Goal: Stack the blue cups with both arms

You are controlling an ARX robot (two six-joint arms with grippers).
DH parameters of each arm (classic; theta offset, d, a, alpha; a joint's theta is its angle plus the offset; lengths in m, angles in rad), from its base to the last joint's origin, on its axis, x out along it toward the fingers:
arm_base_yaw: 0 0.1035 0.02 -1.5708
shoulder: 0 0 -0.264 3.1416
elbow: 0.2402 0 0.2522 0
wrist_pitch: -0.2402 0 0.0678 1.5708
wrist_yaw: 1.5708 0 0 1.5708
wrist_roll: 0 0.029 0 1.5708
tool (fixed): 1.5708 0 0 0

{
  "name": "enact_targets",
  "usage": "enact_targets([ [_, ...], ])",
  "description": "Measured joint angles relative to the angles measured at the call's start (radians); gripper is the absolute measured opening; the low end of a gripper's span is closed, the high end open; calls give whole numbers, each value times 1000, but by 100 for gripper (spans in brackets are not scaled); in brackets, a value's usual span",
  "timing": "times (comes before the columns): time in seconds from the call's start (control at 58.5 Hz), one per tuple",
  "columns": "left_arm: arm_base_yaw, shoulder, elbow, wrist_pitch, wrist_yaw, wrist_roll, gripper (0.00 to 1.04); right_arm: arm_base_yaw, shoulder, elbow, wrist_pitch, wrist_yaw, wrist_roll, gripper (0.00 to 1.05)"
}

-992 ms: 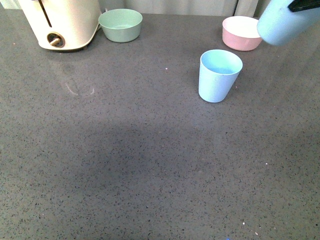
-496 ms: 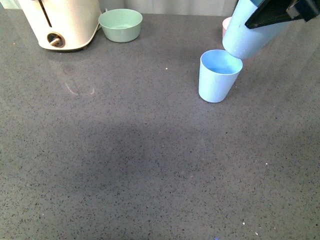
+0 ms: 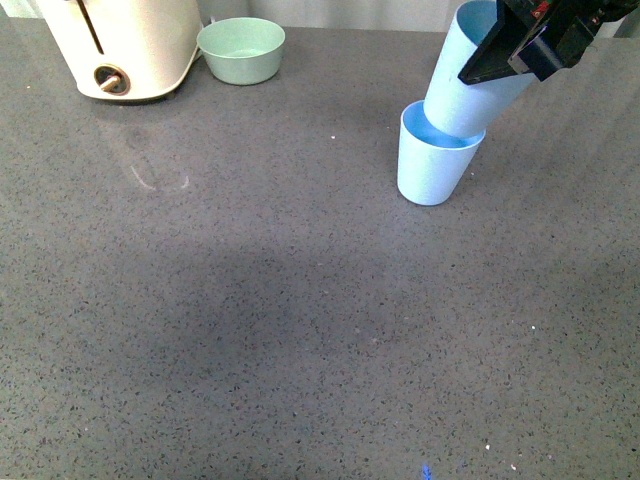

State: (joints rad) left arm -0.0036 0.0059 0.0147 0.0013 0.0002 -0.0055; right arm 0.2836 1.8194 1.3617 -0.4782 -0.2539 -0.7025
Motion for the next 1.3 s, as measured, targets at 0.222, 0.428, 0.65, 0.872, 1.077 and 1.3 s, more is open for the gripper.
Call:
enact_targets([
  [0.222, 0, 0, 0, 0, 0, 0, 96, 11, 30, 21, 1, 8, 7, 2],
  [0.428, 0, 0, 0, 0, 0, 0, 96, 17, 53, 24, 21, 23, 9, 2],
  [0.65, 0, 0, 0, 0, 0, 0, 96, 26, 64, 24, 32, 26, 22, 2],
  [0.872, 0, 0, 0, 0, 0, 0, 96, 33, 67, 24, 36, 35, 29, 2],
  [1.077, 0, 0, 0, 0, 0, 0, 96, 32, 67, 22, 52, 50, 37, 37],
  [1.3, 0, 0, 0, 0, 0, 0, 96, 17, 57, 14, 81, 39, 64, 68],
])
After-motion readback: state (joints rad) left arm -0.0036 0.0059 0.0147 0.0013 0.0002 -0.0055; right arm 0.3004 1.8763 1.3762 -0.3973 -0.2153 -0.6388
